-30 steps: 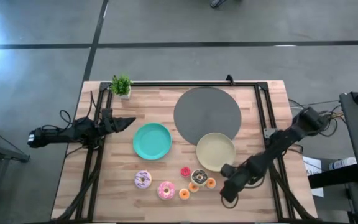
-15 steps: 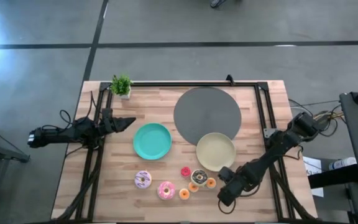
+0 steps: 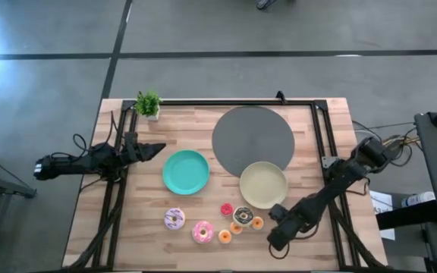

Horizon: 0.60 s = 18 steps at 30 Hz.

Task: Pick & Place donuts
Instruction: Put the bottom small red doughnut on the brown plate

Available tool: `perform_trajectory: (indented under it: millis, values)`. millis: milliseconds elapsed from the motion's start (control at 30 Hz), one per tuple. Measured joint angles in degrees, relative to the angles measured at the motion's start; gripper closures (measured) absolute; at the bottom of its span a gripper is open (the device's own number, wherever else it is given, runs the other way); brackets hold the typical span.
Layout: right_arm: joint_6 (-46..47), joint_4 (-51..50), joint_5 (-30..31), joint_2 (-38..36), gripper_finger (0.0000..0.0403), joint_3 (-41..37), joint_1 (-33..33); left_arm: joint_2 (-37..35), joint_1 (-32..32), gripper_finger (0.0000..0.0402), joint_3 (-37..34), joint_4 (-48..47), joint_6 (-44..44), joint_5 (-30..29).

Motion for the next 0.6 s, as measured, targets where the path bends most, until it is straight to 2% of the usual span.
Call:
perform_trajectory:
  millis: [333, 433, 600]
  values:
    - [-4.7, -0.6, 1.1, -1.5, 0.0228, 0.9, 0.2, 0.1, 0.0, 0.0179, 0.0, -0.3, -0.9, 0.2]
    - [-4.8, -0.6, 1.1, -2.7, 0.0227, 0.7, 0.2, 0.1, 0.0, 0.0179, 0.0, -0.4, -0.9, 0.2]
    - [-4.2, -0.4, 1.0, -4.1, 0.0201, 0.6, 0.1, 0.1, 0.0, 0.0179, 0.0, -0.6, -0.8, 0.2]
